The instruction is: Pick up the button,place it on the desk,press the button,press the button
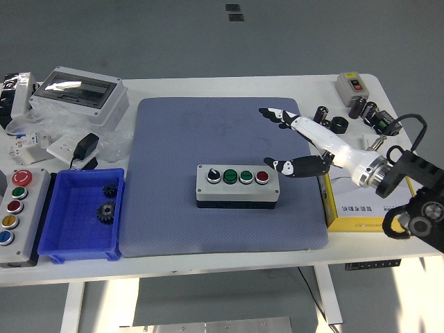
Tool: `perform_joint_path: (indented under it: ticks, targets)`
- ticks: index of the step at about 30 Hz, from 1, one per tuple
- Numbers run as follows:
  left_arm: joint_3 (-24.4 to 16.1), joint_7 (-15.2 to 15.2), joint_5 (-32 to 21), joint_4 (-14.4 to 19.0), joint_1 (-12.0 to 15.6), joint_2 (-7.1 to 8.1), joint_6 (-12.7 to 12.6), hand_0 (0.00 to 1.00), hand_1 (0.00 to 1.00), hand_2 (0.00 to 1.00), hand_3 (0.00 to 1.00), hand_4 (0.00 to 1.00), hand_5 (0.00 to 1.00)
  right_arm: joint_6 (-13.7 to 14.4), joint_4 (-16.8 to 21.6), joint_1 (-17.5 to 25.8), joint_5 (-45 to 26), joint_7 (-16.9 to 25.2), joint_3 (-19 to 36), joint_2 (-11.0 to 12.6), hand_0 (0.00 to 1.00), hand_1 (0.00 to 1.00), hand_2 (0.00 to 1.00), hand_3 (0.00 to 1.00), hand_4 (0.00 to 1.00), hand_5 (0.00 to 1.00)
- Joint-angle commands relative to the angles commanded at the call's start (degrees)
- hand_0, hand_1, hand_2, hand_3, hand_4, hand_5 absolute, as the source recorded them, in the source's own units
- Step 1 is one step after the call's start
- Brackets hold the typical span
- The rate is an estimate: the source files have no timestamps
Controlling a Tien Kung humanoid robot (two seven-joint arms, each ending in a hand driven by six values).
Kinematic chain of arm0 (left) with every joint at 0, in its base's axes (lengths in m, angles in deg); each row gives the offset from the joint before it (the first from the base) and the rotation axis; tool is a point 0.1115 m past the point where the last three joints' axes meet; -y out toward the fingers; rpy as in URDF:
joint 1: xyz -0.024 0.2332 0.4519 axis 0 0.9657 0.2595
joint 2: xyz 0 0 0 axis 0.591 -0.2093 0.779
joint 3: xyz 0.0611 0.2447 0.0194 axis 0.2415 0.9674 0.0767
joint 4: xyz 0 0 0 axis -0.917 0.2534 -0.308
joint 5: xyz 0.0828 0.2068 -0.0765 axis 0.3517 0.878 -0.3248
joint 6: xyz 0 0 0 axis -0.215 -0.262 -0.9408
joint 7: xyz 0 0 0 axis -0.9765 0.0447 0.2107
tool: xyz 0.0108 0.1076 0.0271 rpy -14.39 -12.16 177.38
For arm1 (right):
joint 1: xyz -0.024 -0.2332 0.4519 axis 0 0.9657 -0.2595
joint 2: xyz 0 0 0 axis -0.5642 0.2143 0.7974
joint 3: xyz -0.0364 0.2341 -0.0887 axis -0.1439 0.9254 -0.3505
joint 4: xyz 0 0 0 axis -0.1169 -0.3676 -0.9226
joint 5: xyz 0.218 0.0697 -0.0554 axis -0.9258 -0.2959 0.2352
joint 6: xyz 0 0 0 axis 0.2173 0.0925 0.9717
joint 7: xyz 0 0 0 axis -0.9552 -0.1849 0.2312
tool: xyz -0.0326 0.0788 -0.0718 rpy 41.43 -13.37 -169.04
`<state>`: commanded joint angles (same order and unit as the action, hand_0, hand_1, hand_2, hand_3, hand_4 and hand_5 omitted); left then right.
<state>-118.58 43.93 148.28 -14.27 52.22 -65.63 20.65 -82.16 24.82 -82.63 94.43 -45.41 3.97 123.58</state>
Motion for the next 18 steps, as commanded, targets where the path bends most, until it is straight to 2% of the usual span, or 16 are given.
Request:
perform_joint_path:
  ticks: [4,5,10,11,14,16,17,18]
  targets:
    - [0.49,-0.11,-0.62,0.00,-0.18,0.10,-0.02,0.626,0.573,0.505,0.572,0.559,0.121,-7.14,0.00,-1.65,-1.45,-6.37,-0.59,1.10,0.952,0.979,0.988,0.998,0.704,0.077]
    - [0.57,-0.13,-0.73,0.00,-0.24,0.12,-0.03,0.626,0.572,0.504,0.572,0.559,0.117,-8.82,0.00,-2.04,-2.23,-7.81,-0.85,1.11,0.468,0.591,0.647,0.876,0.610,0.280]
    - [0.65,-0.01,-0.76,0.00,-0.30,0.24,-0.01,0.626,0.572,0.504,0.572,0.559,0.117,-16.02,0.00,-4.42,-4.61,-13.42,-2.23,0.28,0.468,0.591,0.647,0.876,0.610,0.280]
    - [0.63,0.02,-0.73,0.00,-0.30,0.28,-0.01,0.626,0.571,0.502,0.572,0.558,0.117,-17.43,0.00,-5.19,-4.77,-14.12,-2.73,-0.08,0.138,0.226,0.243,0.759,0.548,0.002]
    - [0.60,0.05,-0.62,0.00,-0.33,0.37,0.01,0.626,0.571,0.502,0.572,0.558,0.117,-19.39,0.00,-7.04,-4.88,-14.86,-4.15,-1.19,0.138,0.226,0.243,0.759,0.548,0.002]
    - [0.58,0.03,-0.55,0.00,-0.39,0.43,0.02,0.626,0.571,0.502,0.572,0.558,0.117,-19.49,0.00,-8.18,-4.75,-14.95,-5.27,-2.20,0.138,0.226,0.243,0.759,0.548,0.002]
    - [0.59,0.01,-0.54,0.00,-0.43,0.44,0.03,0.626,0.572,0.502,0.572,0.559,0.118,-19.34,-0.13,-8.69,-4.60,-14.94,-5.82,-2.78,0.091,0.173,0.216,0.748,0.563,0.002]
    - [0.61,0.02,-0.54,0.00,-0.45,0.44,0.04,0.626,0.572,0.502,0.572,0.559,0.118,-19.15,-0.51,-9.11,-4.51,-14.92,-6.26,-3.35,0.091,0.173,0.216,0.748,0.563,0.002]
